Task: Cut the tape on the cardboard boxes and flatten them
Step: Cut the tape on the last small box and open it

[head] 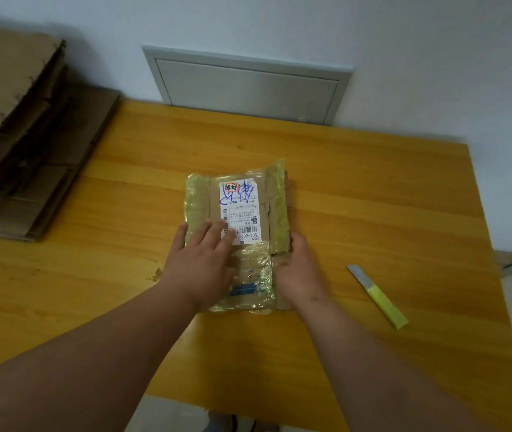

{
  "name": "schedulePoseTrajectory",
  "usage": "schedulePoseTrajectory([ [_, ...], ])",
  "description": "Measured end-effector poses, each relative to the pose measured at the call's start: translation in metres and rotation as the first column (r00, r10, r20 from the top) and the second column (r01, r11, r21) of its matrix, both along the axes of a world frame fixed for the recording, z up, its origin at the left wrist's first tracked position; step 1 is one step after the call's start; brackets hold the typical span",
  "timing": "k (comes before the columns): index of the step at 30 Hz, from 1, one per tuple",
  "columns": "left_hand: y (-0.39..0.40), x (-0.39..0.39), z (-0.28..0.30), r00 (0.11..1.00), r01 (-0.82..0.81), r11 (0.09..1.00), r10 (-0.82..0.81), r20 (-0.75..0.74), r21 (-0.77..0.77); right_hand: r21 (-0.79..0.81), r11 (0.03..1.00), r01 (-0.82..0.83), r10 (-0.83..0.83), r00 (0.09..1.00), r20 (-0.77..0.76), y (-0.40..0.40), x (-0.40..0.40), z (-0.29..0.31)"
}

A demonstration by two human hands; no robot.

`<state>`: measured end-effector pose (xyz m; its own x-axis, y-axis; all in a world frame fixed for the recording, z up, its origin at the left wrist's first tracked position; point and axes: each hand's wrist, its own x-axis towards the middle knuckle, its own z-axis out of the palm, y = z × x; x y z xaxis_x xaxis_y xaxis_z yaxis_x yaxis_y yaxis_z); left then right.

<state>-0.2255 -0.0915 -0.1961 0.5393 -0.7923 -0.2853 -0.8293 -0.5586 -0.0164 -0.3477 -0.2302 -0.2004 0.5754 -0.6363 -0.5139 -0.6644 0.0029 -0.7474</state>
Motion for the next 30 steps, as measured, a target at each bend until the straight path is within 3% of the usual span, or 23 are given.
schedulePoseTrajectory([
  [4, -0.009, 0.002, 0.033, 0.994, 0.036, 0.996, -0.027, 0.107, -0.087, 0.057, 0.990, -0.125, 0.121, 0.990, 0.067, -0.014, -0.005, 0.028],
  [7, -0.022, 0.002, 0.063, 0.979, 0.126, 0.985, -0.105, 0.174, -0.115, -0.069, 0.950, -0.306, 0.308, 0.951, 0.027, -0.027, -0.007, 0.053],
  [10, -0.033, -0.001, 0.084, 0.948, 0.235, 0.971, -0.221, 0.230, -0.034, -0.189, 0.827, -0.530, 0.522, 0.848, -0.093, -0.034, -0.009, 0.077],
  [13, -0.042, -0.006, 0.100, 0.958, 0.216, 0.975, -0.223, 0.180, 0.057, -0.229, 0.693, -0.683, 0.661, 0.729, -0.176, -0.035, -0.011, 0.097],
  [16, -0.043, -0.009, 0.114, 0.995, 0.091, 0.982, -0.097, 0.032, 0.166, -0.244, 0.643, -0.726, 0.685, 0.688, -0.241, -0.035, -0.012, 0.105],
  [18, -0.038, -0.005, 0.118, 0.999, 0.030, 0.987, -0.024, -0.040, 0.158, -0.303, 0.655, -0.692, 0.636, 0.721, -0.274, -0.035, -0.012, 0.105],
  [20, -0.030, 0.002, 0.121, 0.992, -0.041, 0.993, 0.054, -0.115, 0.113, -0.370, 0.722, -0.584, 0.541, 0.811, -0.223, -0.038, -0.012, 0.103],
  [24, -0.002, 0.026, 0.128, 0.937, -0.268, 0.963, 0.255, -0.238, -0.027, -0.442, 0.886, -0.141, 0.161, 0.987, 0.007, -0.038, -0.006, 0.102],
  [27, 0.027, 0.051, 0.139, 0.814, -0.509, 0.844, 0.407, -0.415, -0.169, -0.208, 0.976, 0.061, -0.055, 0.998, 0.032, -0.016, 0.013, 0.100],
  [30, 0.062, 0.077, 0.153, 0.719, -0.640, 0.713, 0.426, -0.549, -0.286, 0.138, 0.975, 0.176, -0.184, 0.982, 0.046, 0.020, 0.044, 0.098],
])
